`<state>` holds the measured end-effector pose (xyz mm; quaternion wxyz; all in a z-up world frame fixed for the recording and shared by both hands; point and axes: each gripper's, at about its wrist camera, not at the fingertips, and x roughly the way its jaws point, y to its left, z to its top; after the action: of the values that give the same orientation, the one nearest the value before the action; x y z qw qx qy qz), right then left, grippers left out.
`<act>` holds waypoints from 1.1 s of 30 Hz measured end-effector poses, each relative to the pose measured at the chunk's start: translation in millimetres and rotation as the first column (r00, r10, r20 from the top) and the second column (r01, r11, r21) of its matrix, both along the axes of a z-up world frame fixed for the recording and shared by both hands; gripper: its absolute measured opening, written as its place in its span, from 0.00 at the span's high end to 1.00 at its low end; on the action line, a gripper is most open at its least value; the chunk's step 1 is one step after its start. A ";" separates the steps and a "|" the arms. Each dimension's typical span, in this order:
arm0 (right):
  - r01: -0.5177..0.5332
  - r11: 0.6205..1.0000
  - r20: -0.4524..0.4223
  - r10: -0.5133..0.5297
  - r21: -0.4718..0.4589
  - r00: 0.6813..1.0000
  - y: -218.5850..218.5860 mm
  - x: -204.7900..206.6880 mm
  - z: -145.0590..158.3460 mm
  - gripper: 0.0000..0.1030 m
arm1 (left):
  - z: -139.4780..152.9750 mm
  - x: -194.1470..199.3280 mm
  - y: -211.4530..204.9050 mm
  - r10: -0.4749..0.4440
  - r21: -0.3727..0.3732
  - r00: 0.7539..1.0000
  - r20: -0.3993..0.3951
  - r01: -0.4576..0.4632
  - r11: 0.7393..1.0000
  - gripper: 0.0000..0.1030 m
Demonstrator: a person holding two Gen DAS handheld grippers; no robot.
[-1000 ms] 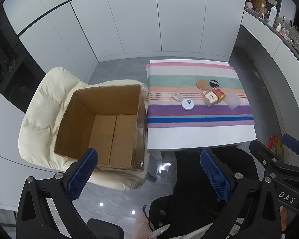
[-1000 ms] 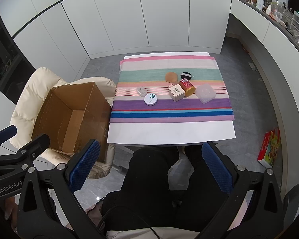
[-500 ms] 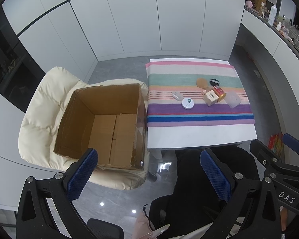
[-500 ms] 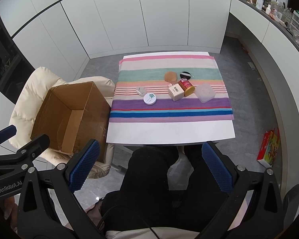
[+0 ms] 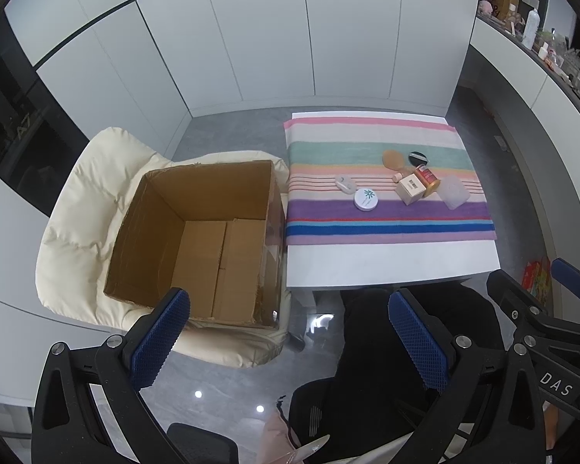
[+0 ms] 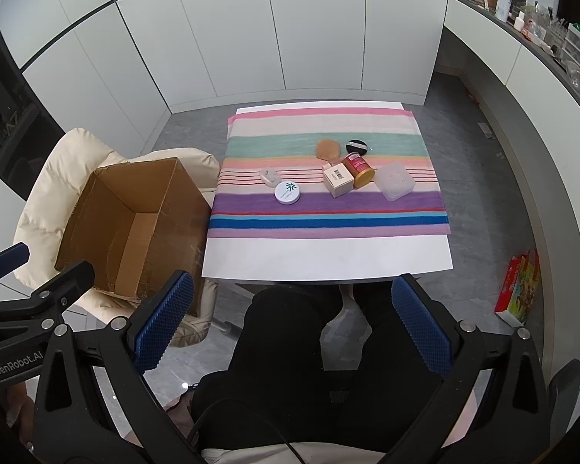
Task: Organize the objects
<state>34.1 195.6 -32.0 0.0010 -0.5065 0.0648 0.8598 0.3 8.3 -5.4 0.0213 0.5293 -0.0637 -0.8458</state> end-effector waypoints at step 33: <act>0.074 0.997 0.020 -0.074 -0.007 0.997 102.4 -8.7 -9.4 0.00 | -2.0 0.5 97.8 -0.098 0.080 0.995 0.003 0.098 0.992 0.00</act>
<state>25.4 297.9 -41.4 0.0313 -0.5123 0.0870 0.8538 0.9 106.1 -7.4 -0.0416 0.5290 -0.0559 -0.8458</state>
